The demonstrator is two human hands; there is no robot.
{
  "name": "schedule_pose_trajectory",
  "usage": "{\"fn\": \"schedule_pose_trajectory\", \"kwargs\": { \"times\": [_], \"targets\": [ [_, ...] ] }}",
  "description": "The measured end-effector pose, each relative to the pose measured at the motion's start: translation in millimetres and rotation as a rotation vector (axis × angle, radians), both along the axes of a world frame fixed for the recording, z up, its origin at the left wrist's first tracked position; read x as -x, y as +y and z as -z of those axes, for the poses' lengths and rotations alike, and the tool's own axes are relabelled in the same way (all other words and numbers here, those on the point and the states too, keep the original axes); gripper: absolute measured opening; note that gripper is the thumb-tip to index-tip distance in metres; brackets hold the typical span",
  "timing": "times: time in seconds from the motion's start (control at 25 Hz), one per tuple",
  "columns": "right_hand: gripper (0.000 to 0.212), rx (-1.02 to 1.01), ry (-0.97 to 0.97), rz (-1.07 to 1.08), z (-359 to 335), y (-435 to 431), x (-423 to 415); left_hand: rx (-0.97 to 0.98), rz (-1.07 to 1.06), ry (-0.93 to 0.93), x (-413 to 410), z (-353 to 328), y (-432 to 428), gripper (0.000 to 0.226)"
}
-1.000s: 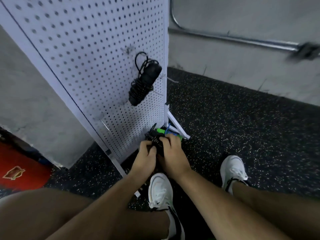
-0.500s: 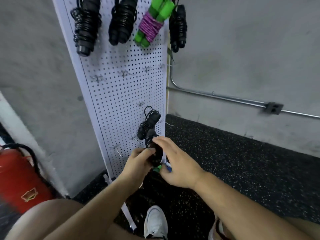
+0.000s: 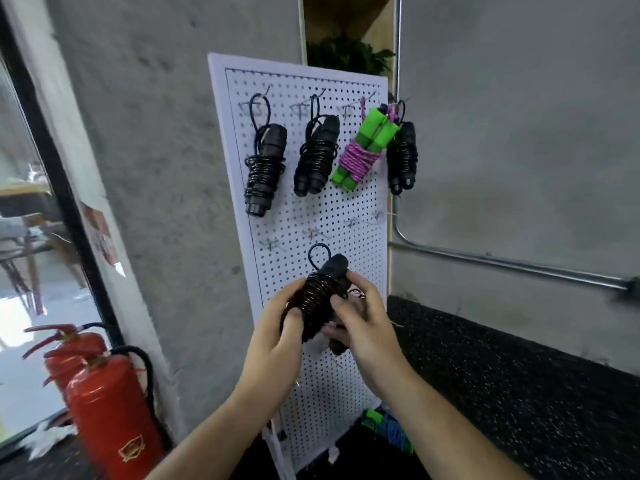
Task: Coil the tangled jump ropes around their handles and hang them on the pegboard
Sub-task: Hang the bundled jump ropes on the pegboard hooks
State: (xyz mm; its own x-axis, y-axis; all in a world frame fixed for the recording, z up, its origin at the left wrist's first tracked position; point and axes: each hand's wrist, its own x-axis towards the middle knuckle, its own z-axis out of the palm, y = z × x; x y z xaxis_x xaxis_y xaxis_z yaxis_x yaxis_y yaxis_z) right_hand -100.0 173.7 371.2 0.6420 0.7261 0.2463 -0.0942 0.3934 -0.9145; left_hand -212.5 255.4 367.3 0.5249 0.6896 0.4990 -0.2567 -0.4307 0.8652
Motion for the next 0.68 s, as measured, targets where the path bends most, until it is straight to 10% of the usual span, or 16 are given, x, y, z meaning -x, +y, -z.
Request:
{"fn": "schedule_pose_trajectory", "kwargs": {
  "times": [0.2,0.68],
  "targets": [
    [0.042,-0.043,0.010,0.009,-13.9,19.0,7.2,-0.492,-0.322,0.117,13.9,-16.7,5.5,0.037],
    [0.048,0.061,-0.055,0.043,0.9,66.1,11.4,-0.559,-0.339,0.240,17.5,2.0,50.2,0.041]
  ]
}}
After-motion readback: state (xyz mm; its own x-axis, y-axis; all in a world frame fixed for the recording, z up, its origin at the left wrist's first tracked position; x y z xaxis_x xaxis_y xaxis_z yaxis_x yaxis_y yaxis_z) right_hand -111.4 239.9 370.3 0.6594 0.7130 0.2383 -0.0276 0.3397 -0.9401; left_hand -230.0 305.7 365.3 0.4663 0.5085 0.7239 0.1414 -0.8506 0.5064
